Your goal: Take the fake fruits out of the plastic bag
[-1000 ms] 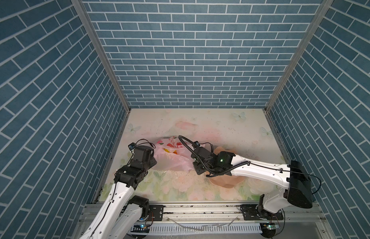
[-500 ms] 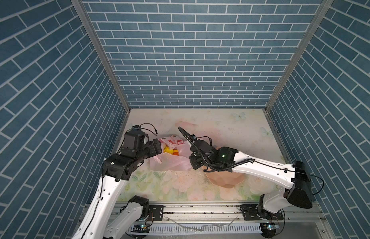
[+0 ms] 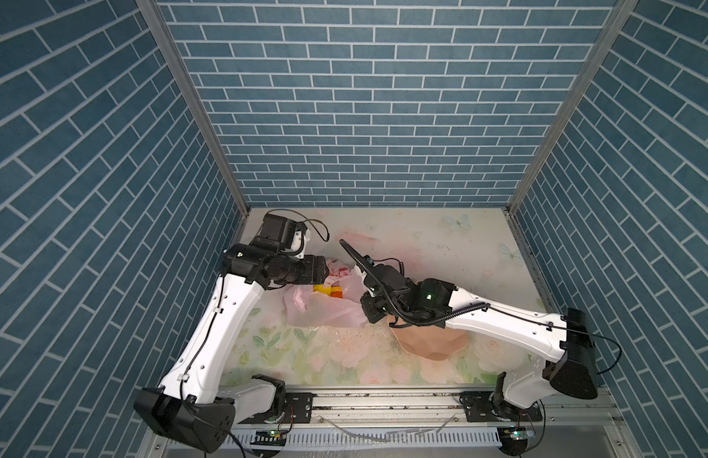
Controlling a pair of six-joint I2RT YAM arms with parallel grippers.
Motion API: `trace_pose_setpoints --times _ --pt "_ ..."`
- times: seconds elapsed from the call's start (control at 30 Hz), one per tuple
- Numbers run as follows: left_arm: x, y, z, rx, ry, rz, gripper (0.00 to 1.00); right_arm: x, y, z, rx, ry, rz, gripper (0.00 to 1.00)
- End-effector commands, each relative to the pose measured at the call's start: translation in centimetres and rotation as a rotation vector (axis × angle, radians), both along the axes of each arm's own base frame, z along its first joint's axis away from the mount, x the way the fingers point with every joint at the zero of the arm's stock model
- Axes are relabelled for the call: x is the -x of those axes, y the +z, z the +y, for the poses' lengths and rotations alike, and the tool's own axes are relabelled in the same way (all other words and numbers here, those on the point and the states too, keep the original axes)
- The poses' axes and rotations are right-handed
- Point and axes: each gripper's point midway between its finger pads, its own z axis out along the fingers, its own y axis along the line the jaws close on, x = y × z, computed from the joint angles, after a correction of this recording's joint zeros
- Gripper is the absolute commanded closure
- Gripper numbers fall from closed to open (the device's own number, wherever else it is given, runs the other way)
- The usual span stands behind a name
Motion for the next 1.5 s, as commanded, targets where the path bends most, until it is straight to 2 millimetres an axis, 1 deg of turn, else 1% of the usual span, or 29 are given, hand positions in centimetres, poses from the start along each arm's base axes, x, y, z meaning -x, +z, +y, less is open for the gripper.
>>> trace_pose_setpoints --times 0.0,0.2,0.27,0.37,0.53,0.63,0.7,0.77,0.83,0.93,1.03,1.1,1.2,1.27,1.33,1.37,1.47 --pt "1.5 -1.3 0.6 -0.049 -0.054 0.073 0.23 -0.3 2.0 0.6 -0.028 0.022 -0.029 0.89" --pt "2.4 -2.7 1.7 -0.122 -0.058 0.117 0.37 -0.4 1.9 0.7 -0.031 0.027 -0.025 0.89" --pt "2.3 -3.2 2.0 -0.138 -0.054 0.126 0.42 -0.4 2.0 0.7 -0.036 0.026 -0.027 0.89" --pt "1.8 -4.1 2.3 -0.161 -0.038 0.130 0.54 -0.3 1.9 0.8 -0.043 0.029 -0.024 0.90" --pt "1.1 -5.9 2.8 -0.209 -0.025 0.162 0.78 -0.1 1.6 0.3 -0.044 0.028 -0.018 0.90" --pt "0.8 -6.6 3.5 -0.246 -0.008 0.173 0.86 0.4 1.3 -0.2 -0.047 0.041 -0.010 0.90" --pt "0.8 -6.8 4.0 -0.269 0.008 0.181 0.91 0.9 0.5 -0.6 -0.038 0.053 0.004 0.90" --pt "0.8 -6.9 4.6 -0.298 0.021 0.188 0.93 1.3 -0.4 -1.1 -0.030 0.060 0.017 0.91" --pt "1.0 -6.8 5.4 -0.339 0.035 0.195 0.96 1.6 -1.8 -1.8 -0.012 0.059 0.030 0.91" --pt "1.1 -6.2 6.6 -0.400 0.056 0.191 0.97 2.2 -3.9 -2.4 0.009 0.062 0.065 0.92" --pt "1.3 -5.8 7.5 -0.447 0.072 0.195 0.97 2.8 -5.7 -2.4 0.023 0.075 0.100 0.92" --pt "1.3 -5.8 8.3 -0.481 0.085 0.204 0.97 2.9 -6.8 -2.5 0.042 0.077 0.112 0.92" --pt "1.4 -6.4 8.9 -0.501 0.088 0.232 0.97 2.7 -8.1 -2.2 0.081 0.082 0.118 0.92" --pt "1.4 -6.7 9.0 -0.509 0.084 0.248 0.97 2.2 -8.3 -1.9 0.098 0.080 0.111 0.92" --pt "1.2 -7.0 8.6 -0.487 0.075 0.256 0.97 1.5 -7.9 -1.6 0.101 0.074 0.104 0.86" --pt "1.1 -7.1 8.2 -0.463 0.069 0.256 0.97 1.3 -7.4 -1.4 0.096 0.072 0.103 0.83" --pt "0.7 -7.2 6.8 -0.365 0.048 0.247 0.98 0.6 -5.7 -1.0 0.079 0.070 0.102 0.65"
